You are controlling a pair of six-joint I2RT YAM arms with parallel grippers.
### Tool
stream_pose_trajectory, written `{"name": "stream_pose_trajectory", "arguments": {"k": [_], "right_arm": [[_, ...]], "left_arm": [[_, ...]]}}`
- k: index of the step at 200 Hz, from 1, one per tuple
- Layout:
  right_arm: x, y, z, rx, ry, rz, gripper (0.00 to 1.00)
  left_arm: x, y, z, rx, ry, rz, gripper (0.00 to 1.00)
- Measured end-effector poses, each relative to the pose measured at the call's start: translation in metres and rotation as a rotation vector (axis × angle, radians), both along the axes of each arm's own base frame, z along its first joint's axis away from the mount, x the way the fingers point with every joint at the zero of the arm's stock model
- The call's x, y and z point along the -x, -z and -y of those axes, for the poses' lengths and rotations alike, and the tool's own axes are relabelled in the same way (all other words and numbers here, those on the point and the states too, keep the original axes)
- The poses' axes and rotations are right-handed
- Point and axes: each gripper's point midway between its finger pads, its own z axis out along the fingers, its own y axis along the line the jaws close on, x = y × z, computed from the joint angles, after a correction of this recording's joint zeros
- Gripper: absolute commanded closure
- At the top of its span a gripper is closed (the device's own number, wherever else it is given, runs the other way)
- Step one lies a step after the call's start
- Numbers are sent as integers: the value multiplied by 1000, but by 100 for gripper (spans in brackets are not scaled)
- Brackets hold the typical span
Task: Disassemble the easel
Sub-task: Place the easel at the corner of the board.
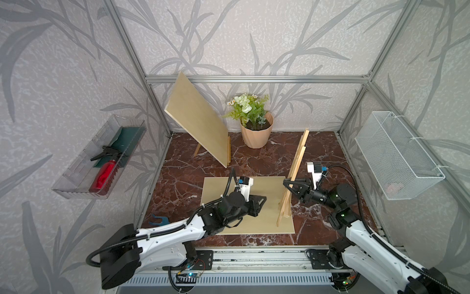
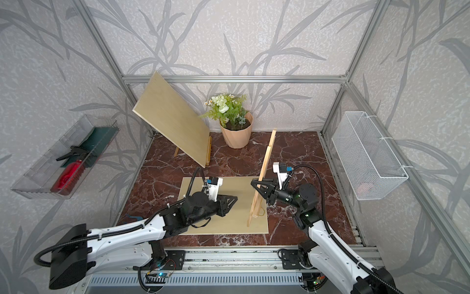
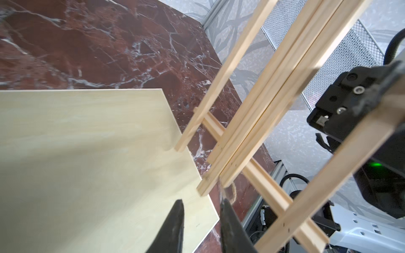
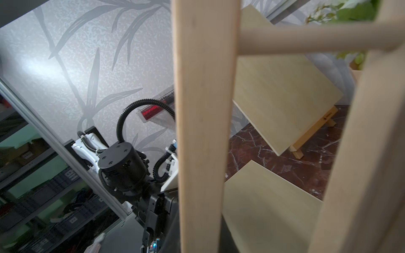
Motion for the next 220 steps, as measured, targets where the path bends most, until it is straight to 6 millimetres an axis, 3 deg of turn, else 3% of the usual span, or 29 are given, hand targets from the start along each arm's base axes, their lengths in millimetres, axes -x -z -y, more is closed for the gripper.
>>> {"name": "stream_pose_trajectory", "arguments": {"k": [35, 67, 97, 132, 170, 220], "right_arm": [[-9, 0, 22, 98, 176, -33, 100], [-21, -22, 45, 238, 340, -77, 100], [-36, -39, 69, 397, 479, -138, 100], [-71, -48, 90, 615, 597, -232, 100], [-129, -21, 102, 846, 633, -369, 100], [-222, 39, 124, 1042, 649, -532, 100]], "left_arm": [[23, 17, -50, -71, -13, 31, 62], [43, 30, -86, -113, -9, 57, 61], [56, 45, -102, -113, 9, 54, 60], [65, 51, -110, -101, 24, 45, 58], [67, 59, -112, -127, 26, 13, 54], [68, 69, -114, -165, 27, -11, 53]]}}
